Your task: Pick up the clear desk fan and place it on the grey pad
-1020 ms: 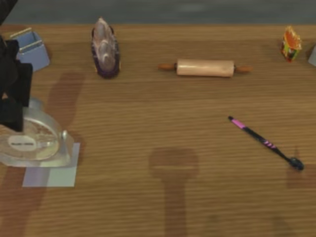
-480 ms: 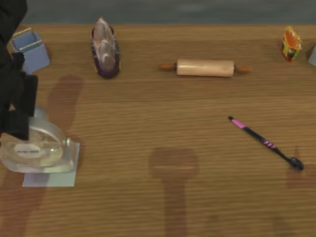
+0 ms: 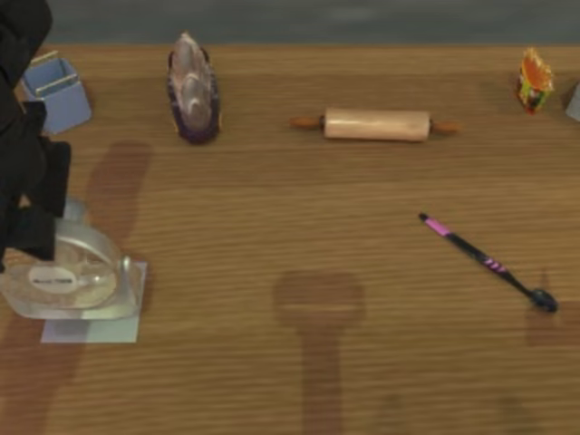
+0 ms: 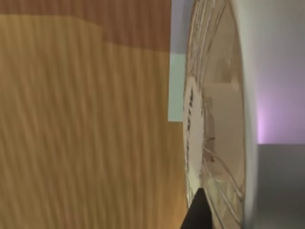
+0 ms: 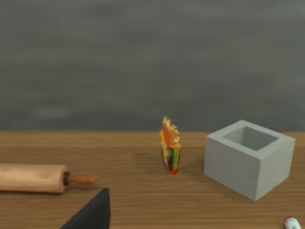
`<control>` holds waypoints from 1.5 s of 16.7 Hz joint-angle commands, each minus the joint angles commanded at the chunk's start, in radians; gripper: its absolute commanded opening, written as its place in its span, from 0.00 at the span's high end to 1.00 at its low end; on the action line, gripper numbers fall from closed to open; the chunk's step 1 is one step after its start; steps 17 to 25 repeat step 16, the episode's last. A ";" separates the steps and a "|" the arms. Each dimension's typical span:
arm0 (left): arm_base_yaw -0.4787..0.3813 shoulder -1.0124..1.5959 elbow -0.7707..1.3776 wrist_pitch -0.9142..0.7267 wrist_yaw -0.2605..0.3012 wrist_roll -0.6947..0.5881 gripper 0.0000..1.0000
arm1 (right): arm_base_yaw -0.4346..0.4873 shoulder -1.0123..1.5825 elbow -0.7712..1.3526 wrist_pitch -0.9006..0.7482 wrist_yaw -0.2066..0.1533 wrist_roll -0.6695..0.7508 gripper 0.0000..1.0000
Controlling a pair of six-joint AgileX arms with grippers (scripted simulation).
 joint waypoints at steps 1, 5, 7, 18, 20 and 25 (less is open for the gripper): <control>0.000 0.000 0.000 0.000 0.000 0.000 0.70 | 0.000 0.000 0.000 0.000 0.000 0.000 0.00; 0.000 0.000 0.000 0.000 0.000 0.000 0.40 | 0.000 0.000 0.000 0.000 0.000 0.000 0.00; 0.000 0.000 0.000 0.000 0.000 0.000 0.25 | 0.000 0.000 0.000 0.000 0.000 0.000 0.00; 0.000 0.000 0.000 0.000 0.000 0.000 0.00 | 0.000 0.000 0.000 0.000 0.000 0.000 0.00; 0.000 0.000 0.000 0.000 0.000 0.000 0.00 | 0.000 0.000 0.000 0.000 0.000 0.000 0.00; 0.000 0.000 0.000 0.000 0.000 0.000 0.00 | 0.000 0.000 0.000 0.000 0.000 0.000 0.00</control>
